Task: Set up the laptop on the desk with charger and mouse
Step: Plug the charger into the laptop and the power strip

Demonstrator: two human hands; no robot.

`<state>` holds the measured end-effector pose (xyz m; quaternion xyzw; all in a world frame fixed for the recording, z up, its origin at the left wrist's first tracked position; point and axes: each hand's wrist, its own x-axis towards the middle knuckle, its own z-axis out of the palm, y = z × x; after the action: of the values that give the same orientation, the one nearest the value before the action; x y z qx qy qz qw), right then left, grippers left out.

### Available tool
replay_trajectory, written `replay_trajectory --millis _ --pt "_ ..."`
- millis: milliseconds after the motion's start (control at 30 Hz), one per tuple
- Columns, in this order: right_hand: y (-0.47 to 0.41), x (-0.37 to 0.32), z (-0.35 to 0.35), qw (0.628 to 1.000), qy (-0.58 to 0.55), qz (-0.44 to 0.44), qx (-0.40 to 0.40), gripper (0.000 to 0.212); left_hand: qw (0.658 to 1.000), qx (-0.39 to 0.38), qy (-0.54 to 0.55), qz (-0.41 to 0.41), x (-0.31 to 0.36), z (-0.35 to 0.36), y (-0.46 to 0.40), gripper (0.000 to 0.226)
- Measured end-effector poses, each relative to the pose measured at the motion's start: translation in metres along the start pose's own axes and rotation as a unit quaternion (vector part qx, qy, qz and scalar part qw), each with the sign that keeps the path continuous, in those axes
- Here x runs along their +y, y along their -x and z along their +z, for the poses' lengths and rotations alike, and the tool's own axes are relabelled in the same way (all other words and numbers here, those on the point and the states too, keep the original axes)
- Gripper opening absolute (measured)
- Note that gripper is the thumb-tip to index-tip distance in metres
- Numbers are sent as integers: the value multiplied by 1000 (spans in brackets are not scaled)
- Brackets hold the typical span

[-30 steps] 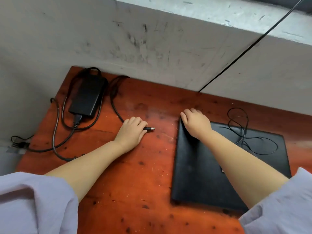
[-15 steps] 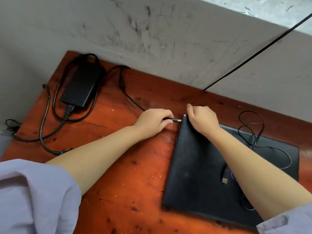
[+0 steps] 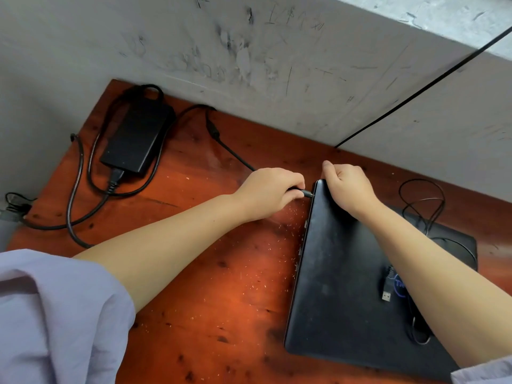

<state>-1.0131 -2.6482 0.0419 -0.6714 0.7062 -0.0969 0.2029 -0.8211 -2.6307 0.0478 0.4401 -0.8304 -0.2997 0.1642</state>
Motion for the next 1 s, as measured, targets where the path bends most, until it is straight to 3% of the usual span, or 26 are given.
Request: replay_trajectory --millis 300,567,800,1000 --pt "-3 0 6 1000 12 -2 4 56 999 -2 -35 2 2 6 -8 19" --pt "-5 3 34 999 46 -10 1 50 995 -69 -73 -25 -19 28 -7 21" --pt "5 13 41 999 9 -44 -13 35 986 -23 -165 -4 -25 49 -3 20" --pt "13 16 39 998 17 -59 9 28 986 -9 -166 -17 -28 54 -3 21"
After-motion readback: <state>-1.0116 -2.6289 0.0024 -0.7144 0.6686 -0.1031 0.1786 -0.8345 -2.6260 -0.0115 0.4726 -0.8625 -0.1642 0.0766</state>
